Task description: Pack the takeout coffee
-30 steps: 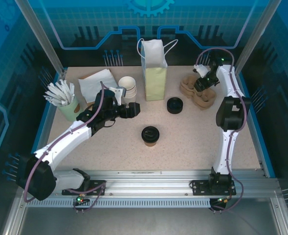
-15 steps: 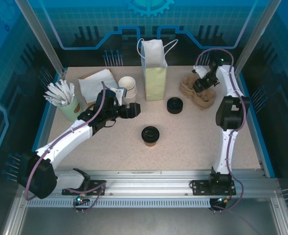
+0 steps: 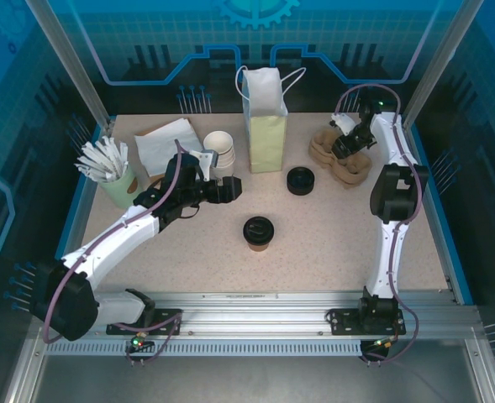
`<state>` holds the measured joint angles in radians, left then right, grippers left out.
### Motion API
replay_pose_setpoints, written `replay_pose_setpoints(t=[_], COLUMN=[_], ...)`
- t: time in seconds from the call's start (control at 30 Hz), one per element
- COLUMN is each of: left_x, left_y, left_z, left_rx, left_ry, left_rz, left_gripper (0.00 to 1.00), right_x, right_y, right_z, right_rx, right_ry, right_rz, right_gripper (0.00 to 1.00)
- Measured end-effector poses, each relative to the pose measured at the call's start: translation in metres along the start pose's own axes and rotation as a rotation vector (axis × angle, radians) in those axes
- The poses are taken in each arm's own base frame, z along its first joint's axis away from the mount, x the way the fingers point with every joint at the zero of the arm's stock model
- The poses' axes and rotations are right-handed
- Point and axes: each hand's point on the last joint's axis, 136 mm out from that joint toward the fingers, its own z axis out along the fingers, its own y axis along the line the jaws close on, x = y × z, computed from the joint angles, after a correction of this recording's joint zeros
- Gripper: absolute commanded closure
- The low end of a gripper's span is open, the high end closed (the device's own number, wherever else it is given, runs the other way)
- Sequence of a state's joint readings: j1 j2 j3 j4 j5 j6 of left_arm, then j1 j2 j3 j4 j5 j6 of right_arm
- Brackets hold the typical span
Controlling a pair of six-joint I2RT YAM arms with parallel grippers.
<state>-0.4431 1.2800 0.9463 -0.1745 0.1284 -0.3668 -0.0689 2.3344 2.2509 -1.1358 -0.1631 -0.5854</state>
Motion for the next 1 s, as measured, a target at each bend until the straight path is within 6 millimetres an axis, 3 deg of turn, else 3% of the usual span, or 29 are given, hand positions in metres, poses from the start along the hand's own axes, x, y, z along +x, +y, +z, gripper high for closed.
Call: replay_pose_setpoints(t=[0.37, 0.77, 1.0], left_x=[0.002, 0.002, 0.002], left_y=[0.001, 0.001, 0.002], left_z=[0.002, 0.002, 0.003], left_rx=[-0.003, -0.003, -0.004], left_ry=[0.008, 0.008, 0.008], left_rz=[-0.002, -0.002, -0.002], left_gripper=[0.10, 0.10, 0.10], right_x=[-0.002, -0.014, -0.008], right_y=[0.001, 0.004, 0.001], right_z=[-0.002, -0.037, -0.035], right_rx=[-0.014, 0.026, 0.045], right_ry=[-0.018, -0.076, -0.048], right_rz=[0.005, -0.012, -0.009], right_gripper=[0.58, 0.56, 0.50])
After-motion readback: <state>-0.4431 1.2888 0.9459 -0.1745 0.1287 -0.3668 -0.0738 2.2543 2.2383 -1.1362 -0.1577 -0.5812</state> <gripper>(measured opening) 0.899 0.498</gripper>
